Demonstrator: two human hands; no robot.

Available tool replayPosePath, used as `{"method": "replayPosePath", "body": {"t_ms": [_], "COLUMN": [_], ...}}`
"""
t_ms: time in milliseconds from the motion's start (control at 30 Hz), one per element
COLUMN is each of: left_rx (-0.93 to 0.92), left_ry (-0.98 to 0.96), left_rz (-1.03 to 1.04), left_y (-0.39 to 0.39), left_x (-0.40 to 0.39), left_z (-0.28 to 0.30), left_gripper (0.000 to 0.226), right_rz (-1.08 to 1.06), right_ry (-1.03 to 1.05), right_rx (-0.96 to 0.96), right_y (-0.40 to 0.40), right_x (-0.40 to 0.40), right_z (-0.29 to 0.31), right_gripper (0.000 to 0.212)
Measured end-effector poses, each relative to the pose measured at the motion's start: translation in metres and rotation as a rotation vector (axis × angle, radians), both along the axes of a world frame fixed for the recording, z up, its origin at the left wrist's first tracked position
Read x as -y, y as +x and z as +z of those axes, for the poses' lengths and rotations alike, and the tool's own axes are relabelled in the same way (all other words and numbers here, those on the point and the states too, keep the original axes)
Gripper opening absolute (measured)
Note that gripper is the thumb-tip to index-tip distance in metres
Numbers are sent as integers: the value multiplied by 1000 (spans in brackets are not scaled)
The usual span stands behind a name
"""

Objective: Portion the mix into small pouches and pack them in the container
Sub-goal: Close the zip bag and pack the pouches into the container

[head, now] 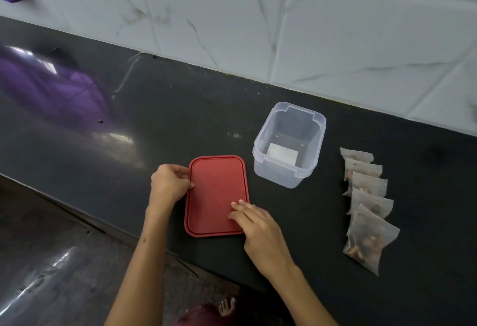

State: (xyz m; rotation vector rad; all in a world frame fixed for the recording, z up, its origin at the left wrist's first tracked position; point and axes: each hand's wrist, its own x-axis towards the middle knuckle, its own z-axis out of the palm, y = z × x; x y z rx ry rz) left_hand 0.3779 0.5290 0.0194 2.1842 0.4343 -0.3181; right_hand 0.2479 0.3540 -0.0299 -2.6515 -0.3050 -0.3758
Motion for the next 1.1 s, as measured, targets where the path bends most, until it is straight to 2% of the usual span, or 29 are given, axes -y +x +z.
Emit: {"method": "replayPosePath", "body": {"t_ms": [100,167,233,333,467,567,667,833,933,1033,1100], "left_rx": [42,160,330,503,515,418,277,18,-242,-410,-486], "left_ry": [137,207,190,-21,-361,-548,-680,-683,-604,-560,-543], "left_rz": [-28,-50,-91,-196,-399,-610,-799,-982,-997,-904,-828], "left_y": [-7,-15,-21,-31,-56,-88,-133,-221,-268,-302,-318], "left_x": [7,15,29,64,142,218,286,385,422,443,452], "left_z": [10,25,43,71,89,87,79,55,44,32,20], "left_gripper": [38,41,38,27,21,19,22,18,9,28,23], "right_rz": [4,0,-49,-182,-422,-587,-777,-1168,-1349,-1461,-1481], "right_ry": [38,95,182,354,450,489,549,549,505,453,433], "right_rx": [-26,-4,55,167,276,348,307,238,81,-165,-305], "right_y": [-1,-4,-8,-16,-33,-68,-114,-205,-252,-277,-285], "right_x": [0,1,9,32,89,146,201,286,323,346,354], "right_z": [2,10,24,57,100,117,122,118,108,94,85], "right_gripper": [67,63,60,50,27,22,18,15,18,24,26]}}
